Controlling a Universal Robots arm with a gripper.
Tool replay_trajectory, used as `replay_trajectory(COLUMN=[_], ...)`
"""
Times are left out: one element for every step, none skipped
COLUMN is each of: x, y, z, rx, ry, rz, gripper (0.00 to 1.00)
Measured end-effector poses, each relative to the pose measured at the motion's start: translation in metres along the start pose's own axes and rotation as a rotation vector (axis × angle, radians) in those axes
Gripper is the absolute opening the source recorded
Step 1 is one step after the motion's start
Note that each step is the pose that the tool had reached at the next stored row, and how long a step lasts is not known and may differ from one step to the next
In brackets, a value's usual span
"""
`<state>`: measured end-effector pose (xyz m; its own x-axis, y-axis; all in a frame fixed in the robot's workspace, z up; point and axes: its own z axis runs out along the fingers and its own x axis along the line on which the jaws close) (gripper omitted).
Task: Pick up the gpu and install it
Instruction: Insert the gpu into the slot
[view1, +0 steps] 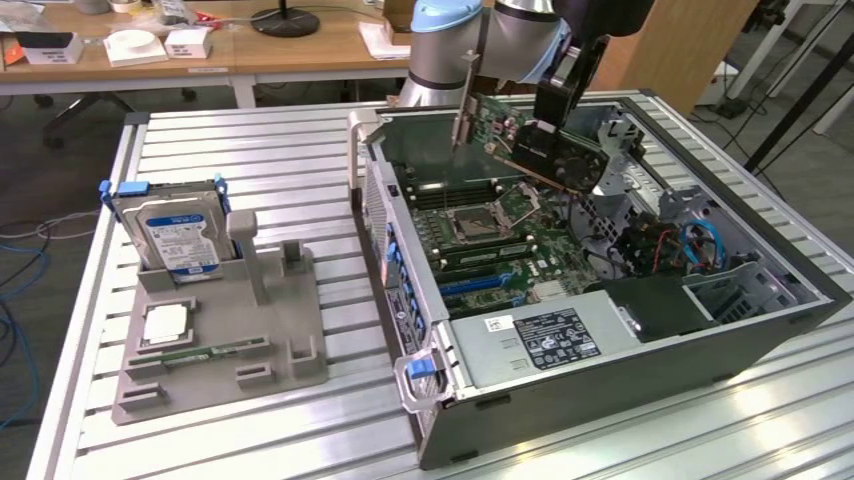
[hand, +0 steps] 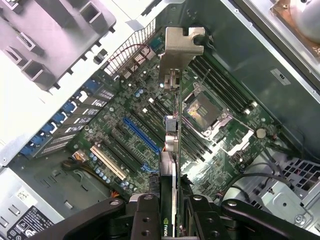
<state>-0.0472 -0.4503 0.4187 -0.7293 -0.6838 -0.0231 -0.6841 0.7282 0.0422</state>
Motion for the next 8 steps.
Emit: replay_trajectory(x=[0.0, 0.0, 0.0, 0.0, 0.0, 0.0, 0.0, 0.0], y=[0.0, 0.0, 0.0, 0.0, 0.0, 0.0, 0.0, 0.0], z=[0.0, 0.0, 0.0, 0.0, 0.0, 0.0, 0.0, 0.0], rx=[0.0, -0.0001, -0.0001, -0.0002, -0.0002, -0.0002, -0.0003, -0.0003], ry=[0.0001, 0.0002, 0.0003, 0.0004, 0.0004, 0.0005, 0.0006, 0.0007], rz=[-0.002, -0.004, -0.006, -0.008, -0.01, -0.011, -0.013, -0.015], gripper=[0.26, 0.26, 0.26, 0.26, 0.26, 0.26, 0.26, 0.26])
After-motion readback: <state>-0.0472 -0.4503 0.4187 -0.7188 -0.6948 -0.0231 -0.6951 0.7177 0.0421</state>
